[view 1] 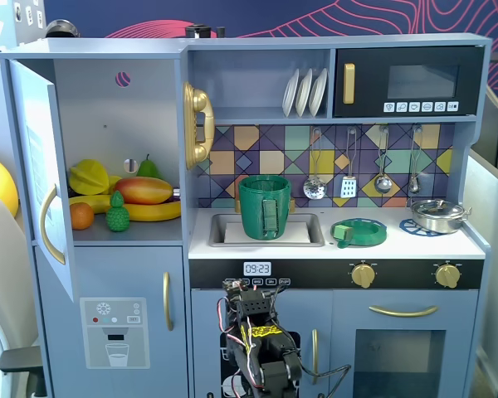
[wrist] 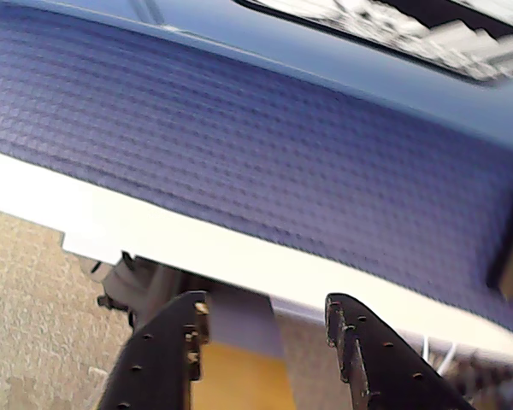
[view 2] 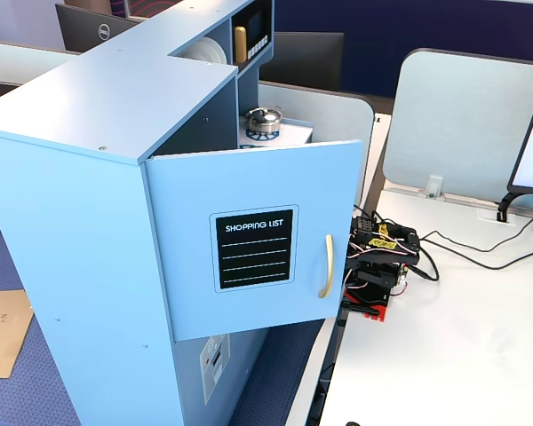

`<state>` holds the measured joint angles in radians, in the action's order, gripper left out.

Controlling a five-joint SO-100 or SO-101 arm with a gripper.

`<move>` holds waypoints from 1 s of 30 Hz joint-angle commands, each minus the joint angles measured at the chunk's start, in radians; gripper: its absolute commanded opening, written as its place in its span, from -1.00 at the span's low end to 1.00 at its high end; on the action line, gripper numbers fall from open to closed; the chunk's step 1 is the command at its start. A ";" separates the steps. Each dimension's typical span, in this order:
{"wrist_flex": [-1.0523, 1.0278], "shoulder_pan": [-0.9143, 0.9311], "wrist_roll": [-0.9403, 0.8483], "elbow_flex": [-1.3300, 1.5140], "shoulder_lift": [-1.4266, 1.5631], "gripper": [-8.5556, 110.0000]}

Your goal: Pick up the green pineapple from the left cabinet and place it in the green recipient

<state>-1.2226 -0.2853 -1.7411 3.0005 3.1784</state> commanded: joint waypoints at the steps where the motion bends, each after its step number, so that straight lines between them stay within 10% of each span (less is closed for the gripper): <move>1: 0.081 -0.104 0.051 -0.130 -0.003 -0.68; 30: 0.752 -0.334 -0.012 -0.787 -0.485 -0.57</move>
<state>-0.5722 -0.6013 -1.7242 2.3332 2.7351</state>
